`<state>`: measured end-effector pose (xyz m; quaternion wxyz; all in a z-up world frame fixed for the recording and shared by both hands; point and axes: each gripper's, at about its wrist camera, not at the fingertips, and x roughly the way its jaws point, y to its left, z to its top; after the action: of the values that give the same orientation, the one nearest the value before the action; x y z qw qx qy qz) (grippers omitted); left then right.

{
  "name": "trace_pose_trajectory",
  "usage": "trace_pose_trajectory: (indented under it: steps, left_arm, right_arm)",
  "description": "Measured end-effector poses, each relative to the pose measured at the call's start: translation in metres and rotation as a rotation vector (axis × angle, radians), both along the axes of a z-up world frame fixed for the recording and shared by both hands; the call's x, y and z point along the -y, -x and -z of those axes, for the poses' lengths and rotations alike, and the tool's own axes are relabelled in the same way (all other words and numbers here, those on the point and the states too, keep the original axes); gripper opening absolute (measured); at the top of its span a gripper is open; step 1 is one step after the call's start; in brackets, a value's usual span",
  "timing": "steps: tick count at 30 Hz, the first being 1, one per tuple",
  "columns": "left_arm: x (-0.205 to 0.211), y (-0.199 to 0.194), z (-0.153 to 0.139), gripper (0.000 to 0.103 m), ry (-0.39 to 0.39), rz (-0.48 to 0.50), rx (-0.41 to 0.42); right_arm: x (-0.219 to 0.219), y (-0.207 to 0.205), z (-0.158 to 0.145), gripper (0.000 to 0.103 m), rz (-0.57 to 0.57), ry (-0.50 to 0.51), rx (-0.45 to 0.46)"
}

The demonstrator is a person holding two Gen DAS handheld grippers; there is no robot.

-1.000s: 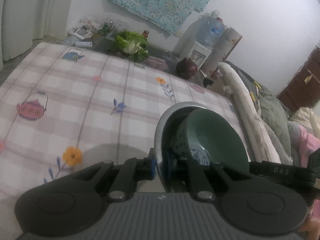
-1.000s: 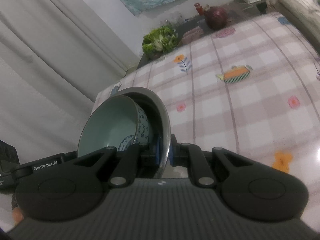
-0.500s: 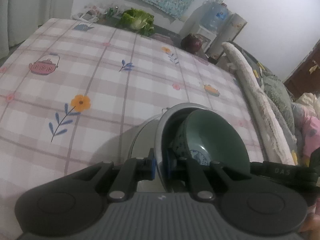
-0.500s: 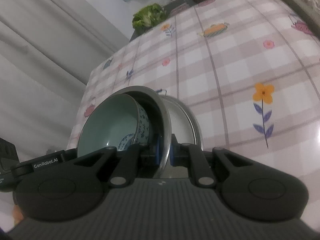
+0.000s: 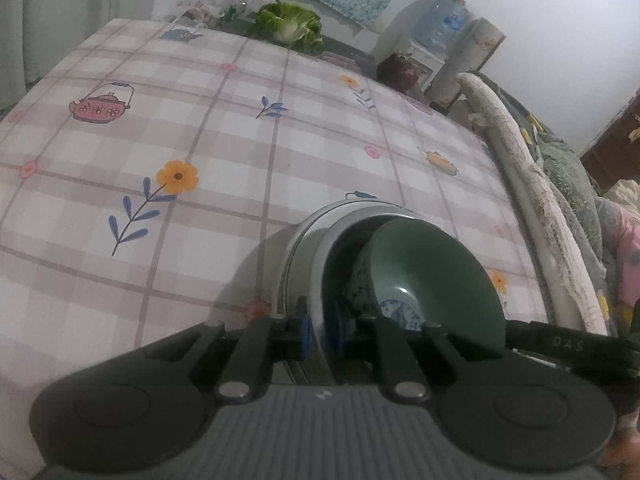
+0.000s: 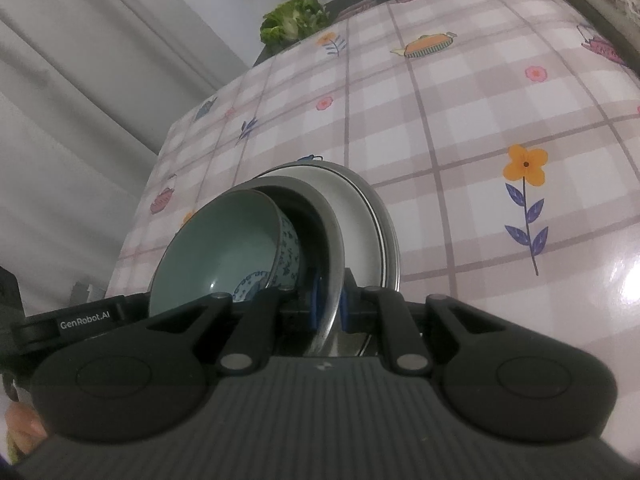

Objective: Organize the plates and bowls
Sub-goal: 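Lift the green-in-steel bowl stack with both tools and carry it onto the plate stack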

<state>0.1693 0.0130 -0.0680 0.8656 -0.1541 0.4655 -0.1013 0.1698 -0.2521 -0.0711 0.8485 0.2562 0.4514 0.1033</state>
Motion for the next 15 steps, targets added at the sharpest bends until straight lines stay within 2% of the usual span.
trace_pose_trajectory:
  steps: [4,10,15]
  left_arm:
    - [0.000,0.001,-0.003,0.015,-0.005,0.007,0.020]
    - [0.004,0.008,-0.012,0.016,-0.055,0.026,0.062]
    - [0.014,0.016,-0.016,0.016,-0.131,0.051,0.090]
  right_arm:
    - [-0.001,0.000,0.000,0.012,0.010,0.026,0.006]
    - [0.000,0.005,-0.006,0.012,0.022,0.054,0.037]
    - [-0.001,0.014,-0.010,0.012,0.021,0.086,0.068]
